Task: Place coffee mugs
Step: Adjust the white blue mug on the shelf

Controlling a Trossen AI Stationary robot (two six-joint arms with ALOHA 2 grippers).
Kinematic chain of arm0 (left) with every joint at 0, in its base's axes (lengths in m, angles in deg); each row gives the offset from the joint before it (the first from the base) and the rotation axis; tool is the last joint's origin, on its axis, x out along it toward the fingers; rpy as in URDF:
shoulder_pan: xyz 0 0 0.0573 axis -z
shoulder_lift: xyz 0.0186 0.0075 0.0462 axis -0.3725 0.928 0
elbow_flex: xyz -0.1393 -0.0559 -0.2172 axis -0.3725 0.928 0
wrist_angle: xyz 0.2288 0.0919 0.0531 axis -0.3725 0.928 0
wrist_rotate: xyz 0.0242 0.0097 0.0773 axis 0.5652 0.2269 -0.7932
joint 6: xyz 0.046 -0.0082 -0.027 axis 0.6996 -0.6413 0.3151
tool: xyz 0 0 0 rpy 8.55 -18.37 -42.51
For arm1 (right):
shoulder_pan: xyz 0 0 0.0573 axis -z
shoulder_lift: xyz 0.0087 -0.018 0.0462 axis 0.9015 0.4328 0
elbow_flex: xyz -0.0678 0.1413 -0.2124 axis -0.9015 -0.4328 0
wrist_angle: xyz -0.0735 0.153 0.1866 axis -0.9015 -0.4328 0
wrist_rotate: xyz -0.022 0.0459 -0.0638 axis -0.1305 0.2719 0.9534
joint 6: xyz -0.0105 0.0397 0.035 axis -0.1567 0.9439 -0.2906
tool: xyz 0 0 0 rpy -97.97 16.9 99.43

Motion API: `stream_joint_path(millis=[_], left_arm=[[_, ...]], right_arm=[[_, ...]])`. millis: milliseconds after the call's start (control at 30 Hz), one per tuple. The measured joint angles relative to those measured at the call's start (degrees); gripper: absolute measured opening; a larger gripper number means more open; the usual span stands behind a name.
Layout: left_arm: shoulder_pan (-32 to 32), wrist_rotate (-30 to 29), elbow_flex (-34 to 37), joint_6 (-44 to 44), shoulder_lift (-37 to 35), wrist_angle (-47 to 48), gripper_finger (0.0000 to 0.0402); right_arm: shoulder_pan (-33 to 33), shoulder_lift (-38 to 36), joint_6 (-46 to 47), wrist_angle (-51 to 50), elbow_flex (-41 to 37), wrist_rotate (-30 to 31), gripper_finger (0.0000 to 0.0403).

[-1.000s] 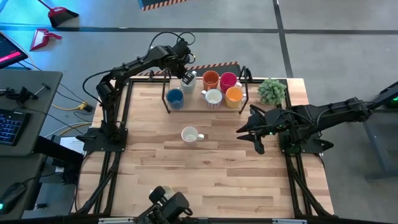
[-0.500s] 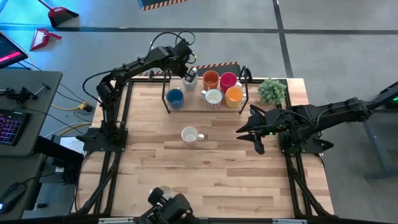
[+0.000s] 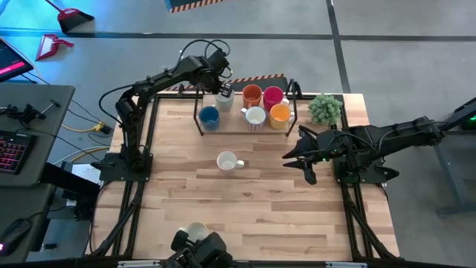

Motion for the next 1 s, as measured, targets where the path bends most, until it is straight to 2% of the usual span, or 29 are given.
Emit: stream_joint_path(millis=[400, 567, 1000], left_arm=[[-0.25, -0.02, -0.02, -3.8, 0.0, 1.72, 0.0], [-0.26, -1.49, -0.02, -3.32, 0.0, 2.59, 0.0], [-1.12, -2.16, -0.04, -0.05, -0.02, 2.46, 0.0001]], right_arm=[[-1.51, 0.0, 0.05, 0.35, -0.01, 0.1, 0.0105], [-3.28, 0.0, 0.26, 0.35, 0.0, 3.17, 0.0105], [-4.74, 0.02, 1.54, 0.39, 0.01, 5.57, 0.0105]])
